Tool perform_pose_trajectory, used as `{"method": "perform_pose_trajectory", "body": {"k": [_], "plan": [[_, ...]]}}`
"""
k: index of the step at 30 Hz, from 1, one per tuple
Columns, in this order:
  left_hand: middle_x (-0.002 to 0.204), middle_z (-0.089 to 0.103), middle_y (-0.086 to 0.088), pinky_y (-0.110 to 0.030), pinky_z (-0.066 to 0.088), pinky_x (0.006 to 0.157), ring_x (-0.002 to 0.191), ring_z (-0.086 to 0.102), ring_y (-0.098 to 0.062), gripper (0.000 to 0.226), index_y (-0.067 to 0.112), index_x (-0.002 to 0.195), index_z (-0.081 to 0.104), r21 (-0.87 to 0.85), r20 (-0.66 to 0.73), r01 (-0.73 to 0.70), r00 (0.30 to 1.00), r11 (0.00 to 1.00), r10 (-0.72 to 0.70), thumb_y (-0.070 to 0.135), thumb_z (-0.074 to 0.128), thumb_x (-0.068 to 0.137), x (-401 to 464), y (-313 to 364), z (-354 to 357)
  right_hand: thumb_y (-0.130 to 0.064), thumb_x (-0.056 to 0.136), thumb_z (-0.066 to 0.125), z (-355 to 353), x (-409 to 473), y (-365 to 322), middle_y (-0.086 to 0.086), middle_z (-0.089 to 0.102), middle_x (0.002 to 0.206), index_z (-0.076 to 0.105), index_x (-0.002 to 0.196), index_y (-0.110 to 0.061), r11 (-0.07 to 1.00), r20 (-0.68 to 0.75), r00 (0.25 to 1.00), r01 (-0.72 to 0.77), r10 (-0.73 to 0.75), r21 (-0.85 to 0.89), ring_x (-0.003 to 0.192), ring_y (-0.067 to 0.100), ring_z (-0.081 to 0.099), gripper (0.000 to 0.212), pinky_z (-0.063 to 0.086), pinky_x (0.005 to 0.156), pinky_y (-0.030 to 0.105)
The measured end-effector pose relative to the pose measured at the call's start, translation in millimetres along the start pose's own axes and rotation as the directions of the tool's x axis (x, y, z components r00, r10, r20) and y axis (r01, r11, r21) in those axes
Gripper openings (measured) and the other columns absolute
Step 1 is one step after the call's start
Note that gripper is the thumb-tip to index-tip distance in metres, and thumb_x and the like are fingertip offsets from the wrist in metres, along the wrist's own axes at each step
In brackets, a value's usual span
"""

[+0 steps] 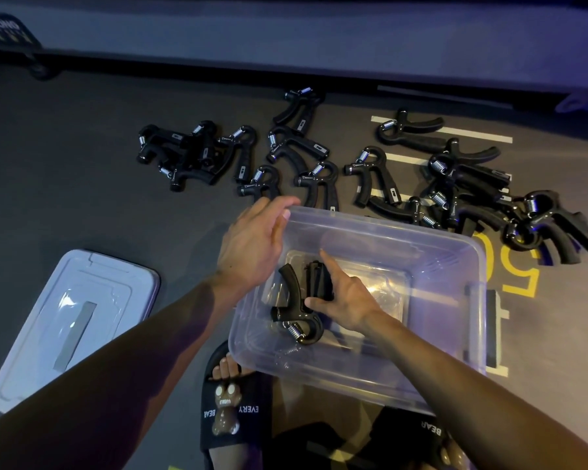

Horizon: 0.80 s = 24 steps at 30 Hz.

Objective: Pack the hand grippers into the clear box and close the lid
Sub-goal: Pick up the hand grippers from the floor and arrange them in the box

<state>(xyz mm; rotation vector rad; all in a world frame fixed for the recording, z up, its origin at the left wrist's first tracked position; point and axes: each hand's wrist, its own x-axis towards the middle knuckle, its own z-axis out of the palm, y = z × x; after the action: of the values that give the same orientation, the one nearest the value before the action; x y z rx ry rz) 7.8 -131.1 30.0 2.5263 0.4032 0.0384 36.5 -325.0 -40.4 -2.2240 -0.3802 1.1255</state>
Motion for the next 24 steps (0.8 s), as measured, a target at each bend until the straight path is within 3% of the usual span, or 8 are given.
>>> {"method": "perform_pose_trajectory", "body": {"k": [4,6,8,11,13,15,18,24], "plan": [[0.109,0.058,0.008,-0.033,0.047,0.086,0.104,0.056,-0.015,0.034,0.038,0.137,0.053,-0.009,-0.001,-0.007,1.0,1.0,0.007,0.035,0.035,0.109,0.3,-1.4,1.3,-0.045,0.092,0.064,-29.7,-17.5,-21.9,0.006,0.068,0.115,0.012,0.156,-0.044,0.972,0.09,0.996,0.05,-0.029,-0.23,0.107,0.025,0.064,0.082,0.047,0.088,0.029],[0.107,0.057,0.008,-0.031,0.045,0.085,0.102,0.056,-0.015,0.034,0.036,0.138,0.055,-0.024,-0.01,-0.017,1.0,1.0,0.017,0.033,0.036,0.109,0.9,-2.2,2.7,-0.043,0.093,0.063,-60.9,-35.0,-42.5,0.0,0.07,0.114,0.037,0.149,-0.04,0.962,0.133,0.985,0.138,-0.109,-0.235,0.105,0.021,0.067,0.062,0.045,0.083,0.025],[0.106,0.058,0.006,-0.033,0.047,0.086,0.102,0.057,-0.018,0.034,0.034,0.137,0.056,-0.034,-0.022,-0.03,0.999,0.999,0.029,0.032,0.037,0.109,1.4,-3.8,3.6,-0.035,0.094,0.065,-99.9,-52.6,-67.6,-0.001,0.074,0.096,0.063,0.127,-0.026,0.98,0.144,0.969,0.199,-0.199,0.012,0.084,0.019,0.072,0.035,0.054,0.074,0.03],[0.106,0.059,0.004,-0.037,0.049,0.087,0.102,0.059,-0.021,0.036,0.032,0.136,0.057,-0.029,-0.024,-0.048,0.999,0.998,0.047,0.035,0.035,0.108,2.6,-5.6,4.3,-0.019,0.096,0.063,-156.7,-50.5,-83.6,0.018,0.073,0.085,0.067,0.104,-0.003,0.911,-0.052,0.968,0.249,-0.246,0.33,0.058,0.021,0.066,0.019,0.055,0.051,0.028],[0.106,0.058,0.005,-0.036,0.048,0.086,0.102,0.059,-0.021,0.038,0.033,0.136,0.057,-0.033,-0.022,-0.043,0.999,0.999,0.042,0.038,0.033,0.107,2.8,-4.9,4.0,-0.015,0.096,0.063,-184.3,-22.6,-70.5,0.02,0.073,0.084,0.068,0.099,-0.003,0.948,-0.275,0.939,0.261,-0.207,0.18,0.057,0.019,0.065,0.013,0.053,0.049,0.024],[0.107,0.059,0.006,-0.033,0.046,0.086,0.102,0.059,-0.019,0.039,0.034,0.136,0.057,-0.044,-0.022,-0.035,0.999,0.998,0.034,0.04,0.032,0.106,2.6,-4.9,3.6,-0.014,0.093,0.062,-197.2,12.6,-44.9,0.017,0.074,0.084,0.071,0.096,-0.005,0.982,-0.349,0.923,0.12,-0.164,-0.144,0.069,0.025,0.07,0.013,0.057,0.059,0.029],[0.105,0.059,0.007,-0.033,0.047,0.086,0.099,0.058,-0.017,0.037,0.035,0.135,0.058,-0.059,-0.029,-0.023,0.999,0.998,0.022,0.038,0.035,0.106,1.7,-5.6,3.3,-0.016,0.085,0.07,-196.1,54.2,-6.5,0.01,0.077,0.094,0.076,0.095,-0.013,0.904,-0.153,0.987,-0.023,-0.047,-0.427,0.084,0.025,0.071,0.012,0.055,0.077,0.029],[0.096,0.05,0.017,-0.033,0.048,0.084,0.092,0.056,-0.011,0.034,0.032,0.133,0.061,-0.081,-0.056,-0.041,0.998,0.996,0.036,0.031,0.041,0.106,1.6,-4.7,3.6,-0.02,0.083,0.075,-178.0,85.0,0.9,0.0,0.074,0.109,0.072,0.115,-0.018,0.838,0.111,0.994,0.072,-0.014,-0.54,0.102,0.02,0.068,0.032,0.051,0.089,0.025]]}}
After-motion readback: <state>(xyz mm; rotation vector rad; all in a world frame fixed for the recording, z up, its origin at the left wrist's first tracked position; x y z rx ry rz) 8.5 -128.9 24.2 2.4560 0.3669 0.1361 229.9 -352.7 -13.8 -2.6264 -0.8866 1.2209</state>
